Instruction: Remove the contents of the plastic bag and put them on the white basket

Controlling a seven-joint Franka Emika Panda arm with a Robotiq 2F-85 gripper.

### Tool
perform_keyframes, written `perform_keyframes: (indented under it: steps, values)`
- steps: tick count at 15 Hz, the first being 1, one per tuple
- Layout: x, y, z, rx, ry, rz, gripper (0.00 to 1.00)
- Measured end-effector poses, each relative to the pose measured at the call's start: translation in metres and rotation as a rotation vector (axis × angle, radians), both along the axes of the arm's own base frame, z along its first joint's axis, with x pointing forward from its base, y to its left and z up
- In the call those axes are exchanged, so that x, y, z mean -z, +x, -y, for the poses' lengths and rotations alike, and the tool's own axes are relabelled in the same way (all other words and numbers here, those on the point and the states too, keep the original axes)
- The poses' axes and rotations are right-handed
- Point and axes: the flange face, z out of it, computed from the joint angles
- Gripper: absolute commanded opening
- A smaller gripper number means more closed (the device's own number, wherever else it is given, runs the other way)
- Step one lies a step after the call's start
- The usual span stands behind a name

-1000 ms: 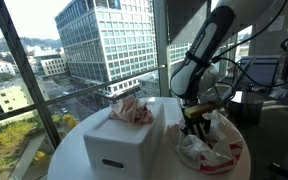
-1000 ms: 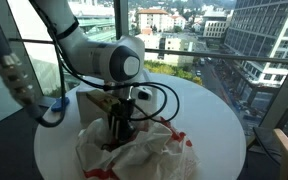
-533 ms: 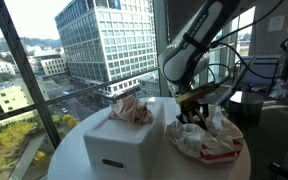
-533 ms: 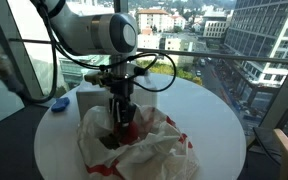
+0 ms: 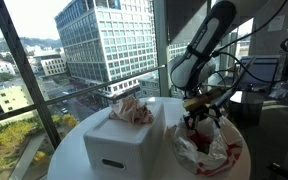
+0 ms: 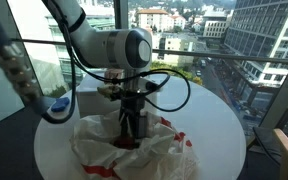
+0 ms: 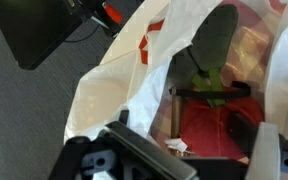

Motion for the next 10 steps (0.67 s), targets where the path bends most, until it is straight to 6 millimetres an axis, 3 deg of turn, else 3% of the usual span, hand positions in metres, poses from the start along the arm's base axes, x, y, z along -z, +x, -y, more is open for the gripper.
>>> perform_keyframes:
  steps: [2, 7, 8, 10]
  values:
    - [0.005, 0.003, 0.003, 0.015, 0.017, 0.043, 1.00]
    - [0.011, 0.010, -0.016, 0.005, 0.070, 0.176, 1.00]
    - [0.013, 0.010, -0.017, 0.006, 0.075, 0.183, 0.75]
    - [0.019, 0.007, -0.017, 0.010, 0.079, 0.184, 0.68]
